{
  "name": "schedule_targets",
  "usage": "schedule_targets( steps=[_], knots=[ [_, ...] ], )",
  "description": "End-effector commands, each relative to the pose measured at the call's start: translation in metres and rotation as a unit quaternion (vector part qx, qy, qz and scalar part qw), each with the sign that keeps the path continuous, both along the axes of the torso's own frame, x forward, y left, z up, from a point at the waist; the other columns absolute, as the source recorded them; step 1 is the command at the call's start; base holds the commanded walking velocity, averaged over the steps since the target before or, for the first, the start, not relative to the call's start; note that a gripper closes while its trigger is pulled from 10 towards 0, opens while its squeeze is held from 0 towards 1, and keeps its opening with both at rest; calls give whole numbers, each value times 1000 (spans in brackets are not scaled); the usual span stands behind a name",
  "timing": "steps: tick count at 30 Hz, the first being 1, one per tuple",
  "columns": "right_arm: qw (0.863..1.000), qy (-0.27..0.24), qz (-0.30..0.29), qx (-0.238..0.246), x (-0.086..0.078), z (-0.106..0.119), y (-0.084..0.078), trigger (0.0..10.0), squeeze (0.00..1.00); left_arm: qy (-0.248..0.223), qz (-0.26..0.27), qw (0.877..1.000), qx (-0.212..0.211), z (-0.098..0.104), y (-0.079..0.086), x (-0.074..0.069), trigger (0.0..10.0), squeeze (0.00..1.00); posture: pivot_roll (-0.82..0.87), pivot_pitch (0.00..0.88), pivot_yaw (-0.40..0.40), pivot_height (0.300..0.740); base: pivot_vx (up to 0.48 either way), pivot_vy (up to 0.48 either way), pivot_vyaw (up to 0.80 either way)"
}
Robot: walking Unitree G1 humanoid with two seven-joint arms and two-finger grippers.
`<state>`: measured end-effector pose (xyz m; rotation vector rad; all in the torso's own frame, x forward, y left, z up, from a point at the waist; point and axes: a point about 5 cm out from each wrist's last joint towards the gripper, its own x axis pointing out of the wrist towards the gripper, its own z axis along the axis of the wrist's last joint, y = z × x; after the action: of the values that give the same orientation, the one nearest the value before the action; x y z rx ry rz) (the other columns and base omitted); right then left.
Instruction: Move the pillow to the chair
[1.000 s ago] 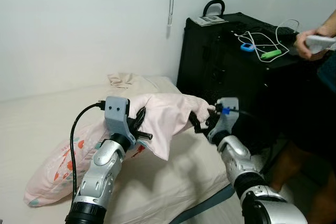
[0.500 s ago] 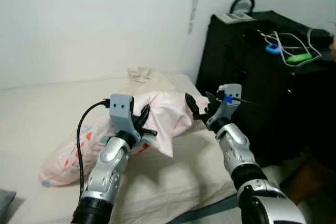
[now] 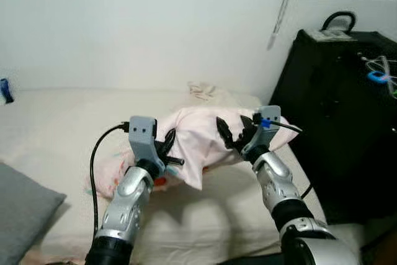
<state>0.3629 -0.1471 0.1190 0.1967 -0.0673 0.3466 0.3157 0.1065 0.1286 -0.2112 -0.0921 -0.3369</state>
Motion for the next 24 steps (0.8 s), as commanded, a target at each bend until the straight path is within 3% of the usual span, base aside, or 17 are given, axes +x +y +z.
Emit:
schedule_targets(
  steps=[1, 7, 8, 15, 19, 24],
  knots=[
    [1000, 20, -1, -2, -4, -9, 0, 10000, 0, 1, 9, 1000, 18, -4, 7, -1, 10000, 0, 74, 0, -90, 740, 0, 0, 719],
    [999, 33, 6, -5, -15, -23, -2, 10000, 0, 8, -14, 999, 37, -15, 6, -11, 10000, 0, 71, 0, -92, 740, 0, 0, 719],
    [999, 48, 11, -12, -25, -37, -3, 10000, 0, 19, -13, 999, 45, -23, 10, -17, 10000, 0, 70, 0, -93, 740, 0, 0, 712],
    [997, 82, 4, -16, -55, -68, -9, 10000, 0, 48, 2, 997, 55, -43, 26, -35, 10000, 0, 66, 5, -84, 740, 0, 0, 716],
    [996, 88, 3, -17, -59, -72, -10, 10000, 0, 53, 6, 997, 55, -45, 29, -38, 10000, 0, 66, 5, -86, 740, 0, 0, 719],
    [995, 103, 3, -16, -76, -84, -11, 10000, 0, 71, 22, 996, 54, -57, 36, -48, 10000, 0, 71, 10, -91, 740, 0, 0, 718]
  ],
)
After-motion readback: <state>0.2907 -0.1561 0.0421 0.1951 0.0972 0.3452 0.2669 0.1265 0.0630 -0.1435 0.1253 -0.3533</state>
